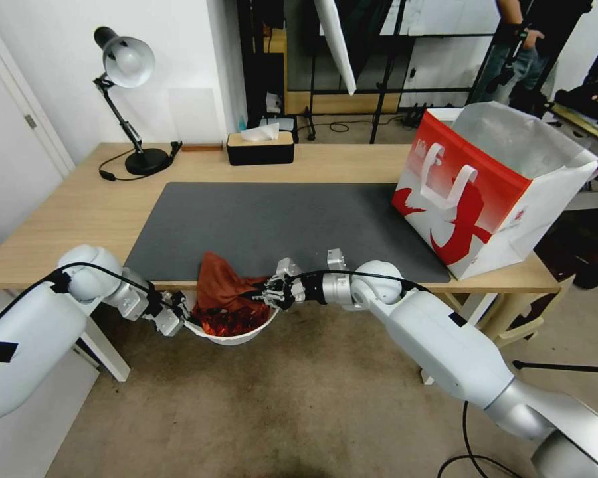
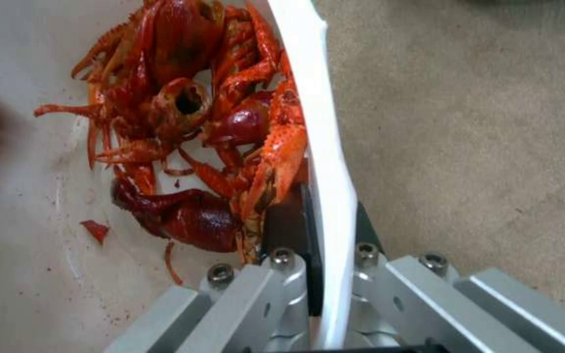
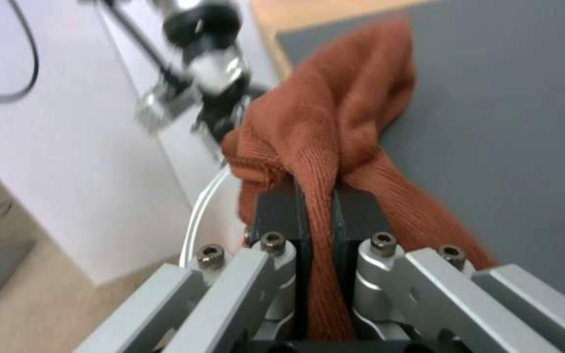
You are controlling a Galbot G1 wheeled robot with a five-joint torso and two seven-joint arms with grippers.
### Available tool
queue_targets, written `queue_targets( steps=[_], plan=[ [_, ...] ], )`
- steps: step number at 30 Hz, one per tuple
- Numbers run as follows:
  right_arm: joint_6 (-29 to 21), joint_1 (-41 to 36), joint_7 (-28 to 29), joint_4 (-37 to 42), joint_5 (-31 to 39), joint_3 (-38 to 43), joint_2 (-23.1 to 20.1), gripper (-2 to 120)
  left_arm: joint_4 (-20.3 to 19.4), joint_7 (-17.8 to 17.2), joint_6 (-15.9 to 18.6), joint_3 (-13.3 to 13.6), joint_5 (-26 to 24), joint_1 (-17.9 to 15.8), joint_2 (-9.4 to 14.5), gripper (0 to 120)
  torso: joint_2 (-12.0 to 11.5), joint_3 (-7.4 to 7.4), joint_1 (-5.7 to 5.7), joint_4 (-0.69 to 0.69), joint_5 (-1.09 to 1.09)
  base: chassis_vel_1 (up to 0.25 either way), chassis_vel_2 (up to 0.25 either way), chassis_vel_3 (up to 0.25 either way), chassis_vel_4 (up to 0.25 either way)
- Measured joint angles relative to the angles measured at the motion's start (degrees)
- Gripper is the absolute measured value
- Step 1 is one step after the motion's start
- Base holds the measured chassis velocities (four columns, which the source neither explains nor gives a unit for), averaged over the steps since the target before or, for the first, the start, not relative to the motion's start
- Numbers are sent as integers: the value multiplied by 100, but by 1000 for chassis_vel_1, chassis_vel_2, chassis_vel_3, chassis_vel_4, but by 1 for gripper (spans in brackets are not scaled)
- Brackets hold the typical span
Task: Sweep shrimp from table into container with towel, then put container into takeout bag.
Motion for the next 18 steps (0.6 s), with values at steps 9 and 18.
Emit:
queue_targets(
  steps=[9, 18],
  plan=[
    [40, -201, 820, 422, 1310, 629, -44, 4, -54, -1, 8, -15, 5, 49, 26, 0, 0, -1, 0, 0, 2, 0, 0, 0, 0],
    [-37, -258, 5213, 1154, 2014, 964, 93, 4, -156, -1, 19, -38, 13, 149, 57, 0, 2, -2, -1, 2, 2, 0, 0, 0, 0]
  ],
)
